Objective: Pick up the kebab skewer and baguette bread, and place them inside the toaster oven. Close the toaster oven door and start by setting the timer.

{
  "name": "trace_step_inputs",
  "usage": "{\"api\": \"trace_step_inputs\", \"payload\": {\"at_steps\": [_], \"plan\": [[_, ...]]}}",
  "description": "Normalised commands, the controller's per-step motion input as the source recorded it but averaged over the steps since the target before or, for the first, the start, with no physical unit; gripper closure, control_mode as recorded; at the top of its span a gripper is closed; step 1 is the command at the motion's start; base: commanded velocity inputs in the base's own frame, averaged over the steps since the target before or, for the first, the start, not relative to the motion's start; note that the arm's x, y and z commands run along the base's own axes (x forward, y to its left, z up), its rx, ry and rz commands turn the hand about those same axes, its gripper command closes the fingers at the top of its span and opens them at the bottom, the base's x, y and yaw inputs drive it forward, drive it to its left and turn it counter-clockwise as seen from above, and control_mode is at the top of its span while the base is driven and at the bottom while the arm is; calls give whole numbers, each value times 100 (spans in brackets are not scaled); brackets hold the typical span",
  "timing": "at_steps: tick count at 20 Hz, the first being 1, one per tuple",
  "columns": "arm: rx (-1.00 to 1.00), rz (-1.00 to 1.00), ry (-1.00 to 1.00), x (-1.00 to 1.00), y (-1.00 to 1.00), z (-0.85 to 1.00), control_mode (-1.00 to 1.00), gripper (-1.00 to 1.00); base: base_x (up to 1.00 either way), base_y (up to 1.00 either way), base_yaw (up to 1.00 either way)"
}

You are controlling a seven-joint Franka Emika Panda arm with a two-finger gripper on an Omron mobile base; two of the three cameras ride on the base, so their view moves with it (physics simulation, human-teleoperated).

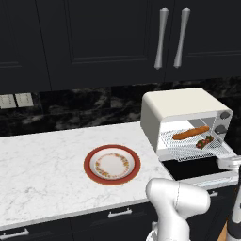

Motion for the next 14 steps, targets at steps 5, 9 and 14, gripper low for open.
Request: {"api": "trace_step_inputs", "payload": {"at_steps": [5,9,14], "plan": [[-3,-14,0,33,0,-10,-100,-100,0,0,0],[-1,-5,0,28,0,-25,-100,-100,0,0,0],[-1,0,0,12,-9,-32,-100,-100,0,0,0]]}}
